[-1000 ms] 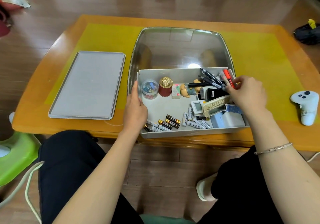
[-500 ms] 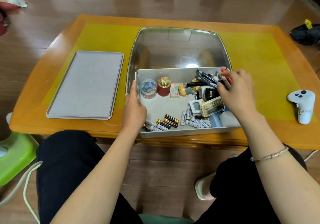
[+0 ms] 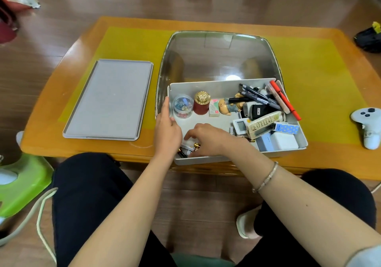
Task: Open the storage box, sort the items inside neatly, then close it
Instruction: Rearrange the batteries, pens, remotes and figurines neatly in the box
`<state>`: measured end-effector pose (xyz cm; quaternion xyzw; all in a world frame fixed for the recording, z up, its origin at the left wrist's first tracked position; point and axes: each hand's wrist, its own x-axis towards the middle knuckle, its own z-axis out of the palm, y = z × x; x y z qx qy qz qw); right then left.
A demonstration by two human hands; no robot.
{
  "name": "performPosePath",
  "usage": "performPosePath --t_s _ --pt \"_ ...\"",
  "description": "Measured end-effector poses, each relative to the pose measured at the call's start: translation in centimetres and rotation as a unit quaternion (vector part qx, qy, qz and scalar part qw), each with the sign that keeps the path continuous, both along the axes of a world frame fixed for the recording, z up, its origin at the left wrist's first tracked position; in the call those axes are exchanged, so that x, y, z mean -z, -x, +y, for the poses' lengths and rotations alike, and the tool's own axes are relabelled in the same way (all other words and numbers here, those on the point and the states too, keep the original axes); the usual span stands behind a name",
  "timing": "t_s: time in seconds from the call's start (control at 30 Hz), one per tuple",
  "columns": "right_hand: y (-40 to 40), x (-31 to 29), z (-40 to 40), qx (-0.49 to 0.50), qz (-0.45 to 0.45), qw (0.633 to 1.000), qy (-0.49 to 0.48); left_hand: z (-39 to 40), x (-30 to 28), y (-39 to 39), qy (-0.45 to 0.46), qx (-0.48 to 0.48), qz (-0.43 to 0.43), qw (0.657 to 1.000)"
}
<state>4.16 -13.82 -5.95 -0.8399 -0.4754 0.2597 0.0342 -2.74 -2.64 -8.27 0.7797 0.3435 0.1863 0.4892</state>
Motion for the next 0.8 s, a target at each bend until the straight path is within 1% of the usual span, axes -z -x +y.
performPosePath --t_s 0.07,0.13,0.27,0.37,0.47,0.53,0.6,0.63,0.7,0.8 --pt "0.1 0.4 0.8 -0.023 0.000 1.000 0.010 0.0 0.1 0.0 0.015 -0.004 -0.008 1.000" --pt "0.2 0.7 1.3 -0.033 -0.022 0.999 0.007 0.0 0.1 0.0 0.025 -0.008 -0.012 1.000" --pt "0.5 1.8 1.7 -0.025 -0.060 0.998 -0.022 -0.1 0.0 -0.1 0.012 -0.012 -0.017 1.000" --pt "0.2 2.0 1.3 0.011 -0.070 0.997 -0.041 0.0 -0.1 0.0 0.000 -0.011 -0.016 1.000" --pt "-0.9 1.9 0.1 0.082 -0.087 0.991 -0.054 0.3 -0.1 0.5 -0.010 0.016 -0.014 1.000" --pt "-1.6 1.9 -0.6 0.119 -0.128 0.983 -0.062 0.6 -0.1 1.0 -0.009 0.044 -0.020 0.999" --pt "-2.3 1.9 -1.2 0.137 -0.177 0.973 -0.060 0.9 -0.2 1.6 -0.013 0.068 -0.018 0.997" --pt "-2.6 1.8 -1.4 0.147 -0.188 0.969 -0.063 1.0 -0.1 1.8 -0.015 0.078 -0.015 0.997" --pt "-2.8 1.6 -1.8 0.171 -0.171 0.966 -0.093 1.2 0.0 2.2 -0.021 0.091 -0.009 0.996" --pt "-2.1 1.4 -1.3 0.185 -0.113 0.966 -0.141 1.2 0.2 2.3 -0.032 0.091 -0.006 0.995"
